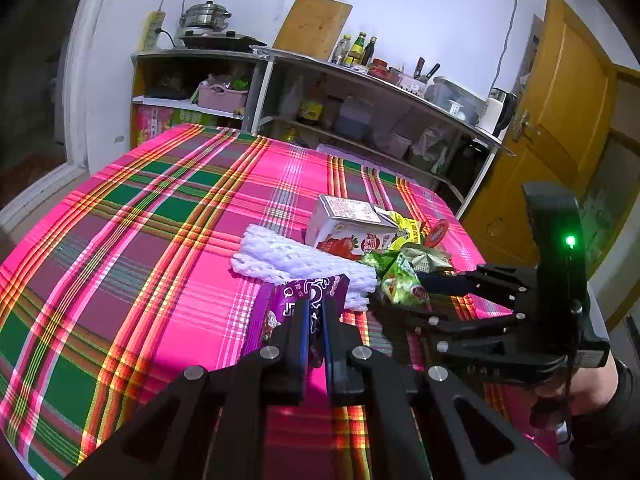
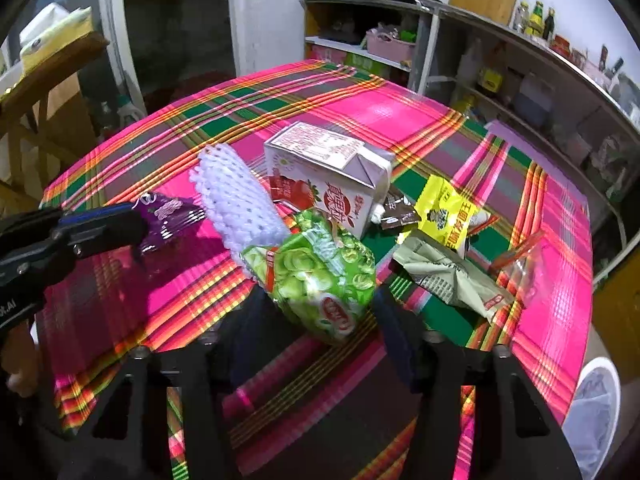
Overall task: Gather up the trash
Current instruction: 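Grasp the purple wrapper with the left tool while the right tool grasps the green chip bag, then carry wrapper and chip bag over the white bin and open both tools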
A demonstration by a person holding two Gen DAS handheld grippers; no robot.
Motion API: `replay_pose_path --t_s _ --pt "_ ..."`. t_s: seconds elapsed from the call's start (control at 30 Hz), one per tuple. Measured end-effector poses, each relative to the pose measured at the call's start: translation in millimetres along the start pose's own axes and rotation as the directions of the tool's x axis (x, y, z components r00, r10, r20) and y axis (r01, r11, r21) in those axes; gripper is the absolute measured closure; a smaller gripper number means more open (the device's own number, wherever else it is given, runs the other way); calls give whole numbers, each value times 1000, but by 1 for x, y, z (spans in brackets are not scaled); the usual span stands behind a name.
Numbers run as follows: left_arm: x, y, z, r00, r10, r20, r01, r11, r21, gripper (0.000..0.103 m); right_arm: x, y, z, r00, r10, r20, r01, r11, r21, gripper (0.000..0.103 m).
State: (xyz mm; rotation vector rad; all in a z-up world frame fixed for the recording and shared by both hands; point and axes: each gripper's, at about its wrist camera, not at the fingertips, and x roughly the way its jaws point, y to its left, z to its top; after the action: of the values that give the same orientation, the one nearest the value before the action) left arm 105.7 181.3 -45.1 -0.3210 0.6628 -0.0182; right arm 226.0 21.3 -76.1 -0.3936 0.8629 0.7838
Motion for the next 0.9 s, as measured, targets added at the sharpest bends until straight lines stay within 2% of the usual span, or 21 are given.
replay_pose_path --t_s 0.1,0.53,0.9 --pt "0 -1 -1 1000 -2 -1 2 1000 0 97 -5 -2 -1 1000 6 17 -7 1000 22 64" --pt "-16 -36 -4 999 -37 6 37 998 45 97 -73 -12 -36 992 22 121 -38 990 133 65" --pt "-32 -91 -12 994 -105 3 104 988 110 97 -138 -31 -75 978 -49 201 2 974 227 65"
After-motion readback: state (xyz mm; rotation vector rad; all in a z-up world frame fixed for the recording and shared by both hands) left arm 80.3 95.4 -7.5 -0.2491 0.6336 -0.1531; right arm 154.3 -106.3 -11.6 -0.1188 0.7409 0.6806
